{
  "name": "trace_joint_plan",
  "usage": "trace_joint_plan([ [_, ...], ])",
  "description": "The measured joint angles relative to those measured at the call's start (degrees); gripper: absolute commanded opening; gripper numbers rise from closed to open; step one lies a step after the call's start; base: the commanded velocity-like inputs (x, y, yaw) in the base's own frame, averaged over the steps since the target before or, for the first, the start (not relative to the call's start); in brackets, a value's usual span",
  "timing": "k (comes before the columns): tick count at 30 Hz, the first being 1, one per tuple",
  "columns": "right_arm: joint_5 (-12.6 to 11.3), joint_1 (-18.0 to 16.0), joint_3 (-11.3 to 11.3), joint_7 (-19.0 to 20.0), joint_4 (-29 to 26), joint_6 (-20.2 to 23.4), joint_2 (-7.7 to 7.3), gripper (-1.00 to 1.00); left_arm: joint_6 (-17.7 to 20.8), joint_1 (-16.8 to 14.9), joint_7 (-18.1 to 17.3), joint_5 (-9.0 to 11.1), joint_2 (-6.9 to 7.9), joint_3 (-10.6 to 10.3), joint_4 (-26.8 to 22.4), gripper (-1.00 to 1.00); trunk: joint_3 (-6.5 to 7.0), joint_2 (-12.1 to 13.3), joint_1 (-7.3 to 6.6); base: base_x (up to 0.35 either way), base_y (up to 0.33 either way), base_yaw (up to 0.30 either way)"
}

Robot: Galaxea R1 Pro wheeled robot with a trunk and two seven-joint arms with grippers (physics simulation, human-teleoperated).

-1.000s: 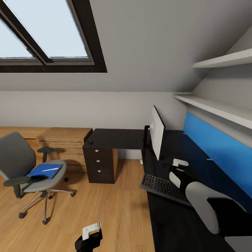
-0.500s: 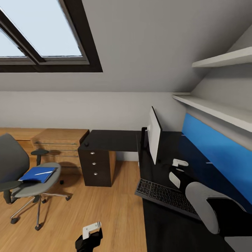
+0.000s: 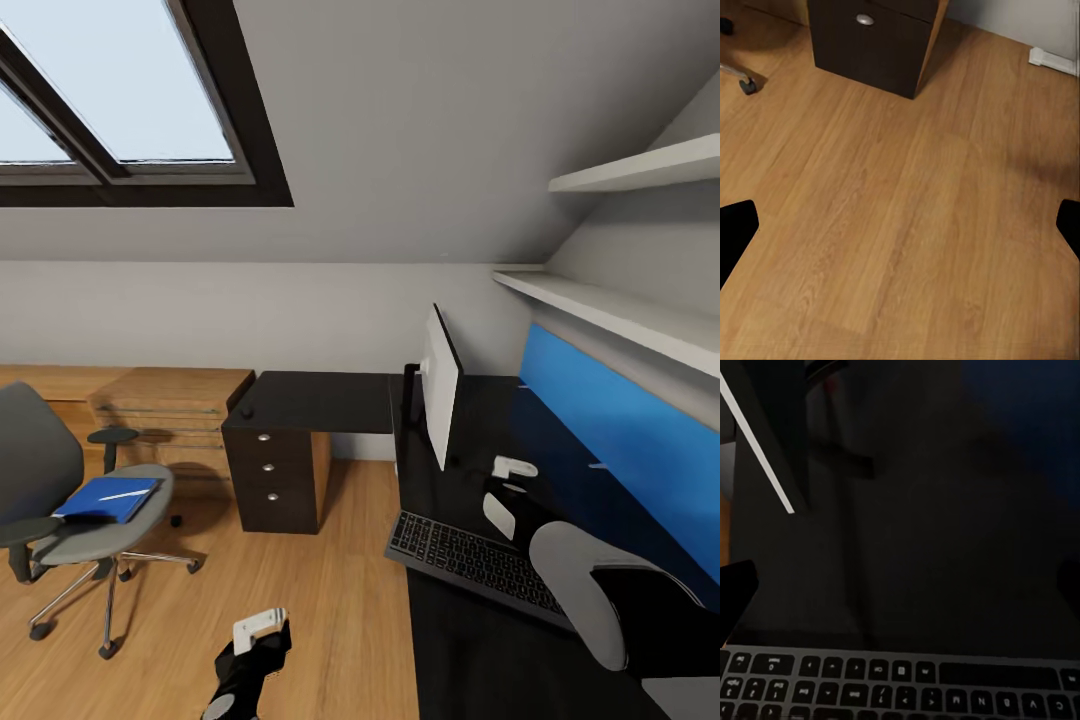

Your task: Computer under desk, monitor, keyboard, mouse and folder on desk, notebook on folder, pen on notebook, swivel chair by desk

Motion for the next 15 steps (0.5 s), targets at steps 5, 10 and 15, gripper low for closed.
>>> trace_joint_plan([
  [5,-0.3,0.0,0.0,0.2,0.1,4.3,0.00,1.00,3.1,-0.1,-0.1,0.6,1.90,0.0,-7.3,1.00,0.00,0.0,0.00,0.000,0.000,0.000],
  [10,-0.4,0.0,-0.1,0.2,0.1,6.7,0.00,1.00,15.0,-0.1,-0.1,1.8,4.30,0.0,-17.6,1.00,0.01,0.0,0.00,0.000,0.000,0.000],
  [15,-0.4,0.0,-0.1,0.2,0.1,7.5,0.00,1.00,27.7,-0.1,-0.1,3.3,4.39,4.2,-28.5,1.00,0.01,0.0,0.00,0.000,0.000,0.000],
])
